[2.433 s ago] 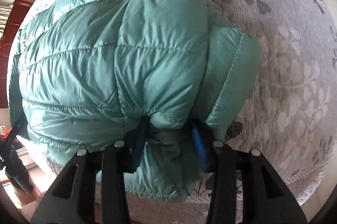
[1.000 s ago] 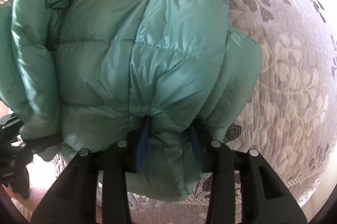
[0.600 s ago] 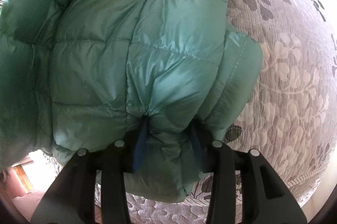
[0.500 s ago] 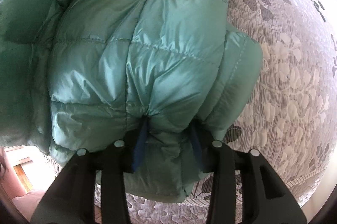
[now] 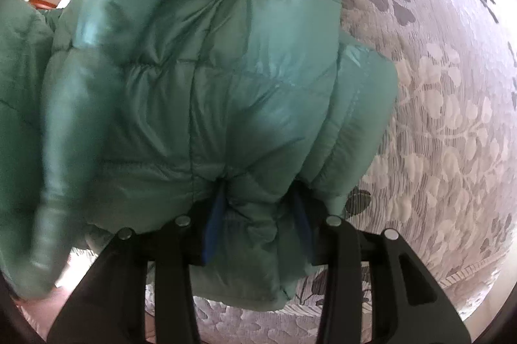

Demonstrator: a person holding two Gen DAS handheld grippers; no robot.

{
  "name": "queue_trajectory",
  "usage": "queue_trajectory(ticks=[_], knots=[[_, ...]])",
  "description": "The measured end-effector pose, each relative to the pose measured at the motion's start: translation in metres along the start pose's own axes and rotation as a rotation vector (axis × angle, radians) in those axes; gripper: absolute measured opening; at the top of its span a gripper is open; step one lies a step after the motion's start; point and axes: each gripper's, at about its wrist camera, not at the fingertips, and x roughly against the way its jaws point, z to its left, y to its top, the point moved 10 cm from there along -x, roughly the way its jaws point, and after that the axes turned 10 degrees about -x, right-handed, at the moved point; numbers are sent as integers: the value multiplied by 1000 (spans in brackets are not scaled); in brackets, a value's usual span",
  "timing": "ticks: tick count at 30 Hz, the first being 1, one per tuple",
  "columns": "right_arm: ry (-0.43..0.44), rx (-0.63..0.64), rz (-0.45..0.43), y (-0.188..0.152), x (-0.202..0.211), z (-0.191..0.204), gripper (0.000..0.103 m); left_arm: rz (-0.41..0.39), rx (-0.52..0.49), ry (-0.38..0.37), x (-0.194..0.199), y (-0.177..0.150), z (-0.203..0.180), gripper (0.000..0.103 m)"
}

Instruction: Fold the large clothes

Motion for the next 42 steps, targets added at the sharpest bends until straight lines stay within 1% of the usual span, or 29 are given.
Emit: queue_trajectory(ticks=[3,4,7,9,11,13,14,15,18,19,22,23,24,25,26,29,33,37,39,42], knots=[[-10,1,-2,0,2,-3,39,97,16,31,-33,-19,18,5],[-17,3,-3,0,2,-4,39,112,22,42,-39,-24,26,5],[-24,1,-5,-2,2,-4,39,122,32,61,-43,-35,37,5],[-28,1,-5,-2,2,-1,39,128,7,97,-43,-41,39,5],[-33,-2,-6,-1,3,4,39,131,-10,127,-51,-44,40,5],[-31,-12,-9,0,2,7,39,132,-15,143,-66,-41,37,5],[-22,-27,-16,0,7,6,39,133,-16,148,-66,-43,37,5],[-15,-34,-26,0,10,5,39,133,-15,151,-77,-40,35,5],[7,-40,-66,2,28,2,39,134,-24,160,-83,-39,34,5],[16,-33,-83,2,37,5,39,134,-25,162,-88,-37,32,5],[38,-5,-112,1,55,16,42,138,-27,166,-88,-41,31,5],[43,0,-120,1,60,19,47,140,-27,167,-80,-35,36,5],[60,5,-126,0,65,24,51,141,-26,169,-85,-30,36,5],[77,11,-126,-1,68,29,57,143,-25,171,-95,-19,34,5],[93,19,-124,-2,71,33,60,143,-23,174,-111,-5,30,5],[99,30,-118,-2,71,45,67,149,-24,188,-113,2,27,5],[108,27,-107,1,67,56,68,154,-39,220,-117,2,21,5],[89,33,-102,6,62,63,69,151,-42,234,-119,1,18,5],[74,33,-86,7,51,65,69,152,-47,244,-114,4,16,5],[61,15,-77,11,37,69,63,151,-56,260,-115,4,13,5]])
